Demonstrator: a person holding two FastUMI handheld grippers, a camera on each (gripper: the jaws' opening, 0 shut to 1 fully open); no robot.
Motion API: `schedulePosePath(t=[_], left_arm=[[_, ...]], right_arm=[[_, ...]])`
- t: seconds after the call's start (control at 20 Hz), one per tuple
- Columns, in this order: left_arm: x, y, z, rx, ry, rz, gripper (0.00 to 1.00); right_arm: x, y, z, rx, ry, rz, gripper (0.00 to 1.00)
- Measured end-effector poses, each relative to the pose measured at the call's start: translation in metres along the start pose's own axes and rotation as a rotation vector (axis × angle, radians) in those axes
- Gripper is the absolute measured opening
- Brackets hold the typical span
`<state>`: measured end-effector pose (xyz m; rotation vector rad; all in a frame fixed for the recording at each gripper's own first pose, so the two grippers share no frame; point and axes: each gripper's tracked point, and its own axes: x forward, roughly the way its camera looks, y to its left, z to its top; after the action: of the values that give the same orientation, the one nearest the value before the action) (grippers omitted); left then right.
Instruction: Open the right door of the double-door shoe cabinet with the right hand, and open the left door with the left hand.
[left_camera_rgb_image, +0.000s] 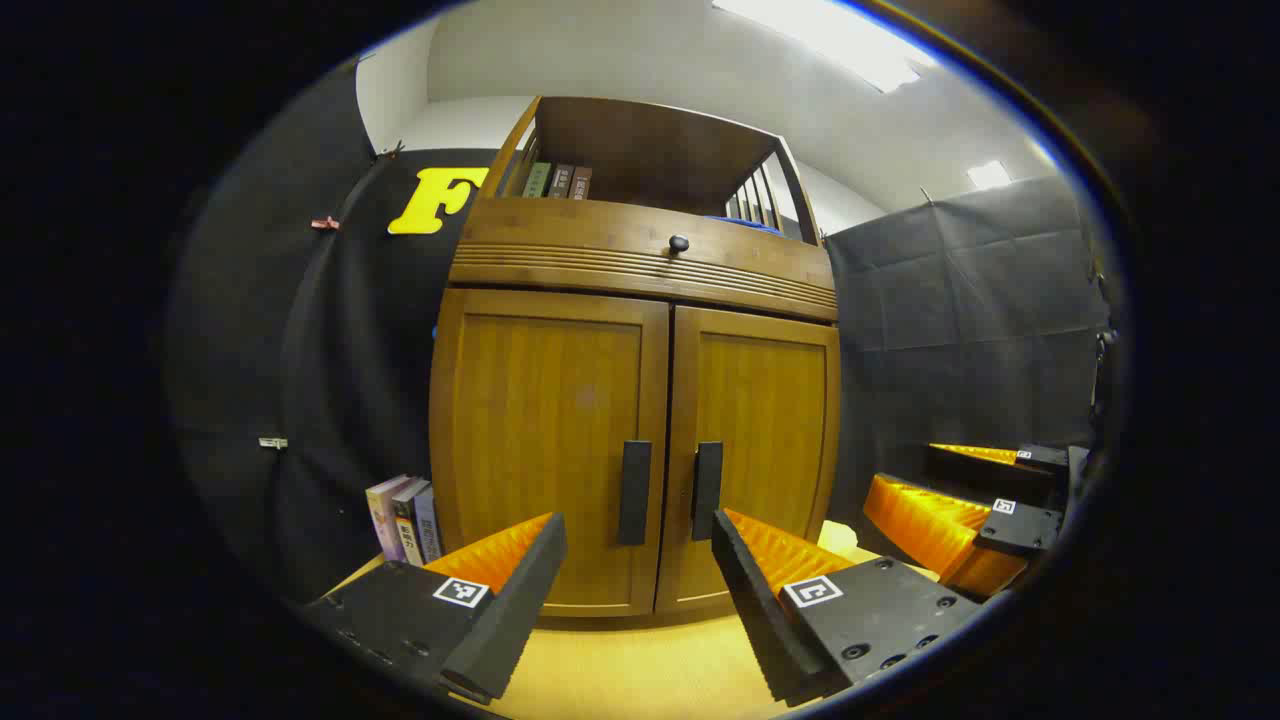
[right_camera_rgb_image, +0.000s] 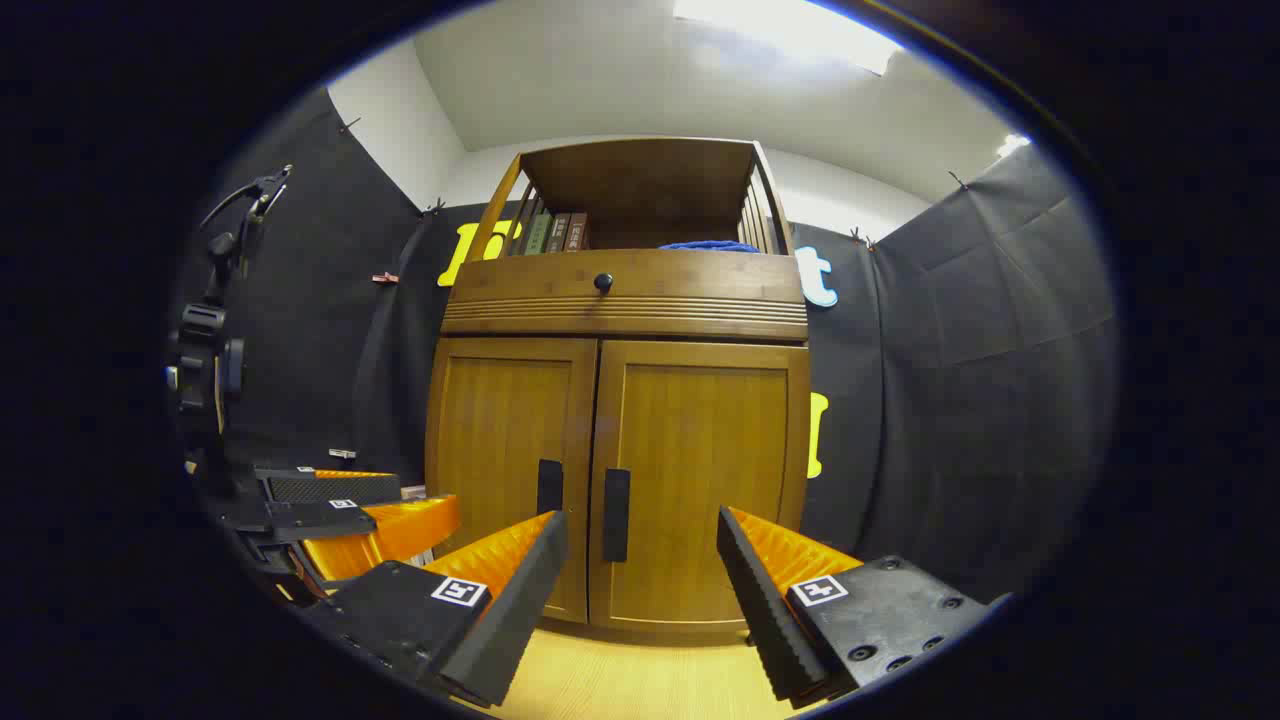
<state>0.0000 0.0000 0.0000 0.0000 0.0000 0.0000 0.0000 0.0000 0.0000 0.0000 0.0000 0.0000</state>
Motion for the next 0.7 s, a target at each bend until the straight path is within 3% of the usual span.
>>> schedulePosePath(t=[0.15, 0.4, 0.7], left_arm=[[0.008, 0.007, 0.005, 0.012, -0.010, 0.016, 0.95], [0.008, 0.013, -0.004, 0.024, 0.022, 0.018, 0.88], [0.003, 0.016, 0.000, 0.055, 0.022, 0.053, 0.91]], right_arm=[[0.007, 0.002, -0.011, -0.014, 0.036, 0.009, 0.94], [0.010, 0.011, -0.013, -0.037, 0.042, 0.036, 0.94], [0.015, 0.013, -0.015, -0.024, 0.044, 0.063, 0.94]])
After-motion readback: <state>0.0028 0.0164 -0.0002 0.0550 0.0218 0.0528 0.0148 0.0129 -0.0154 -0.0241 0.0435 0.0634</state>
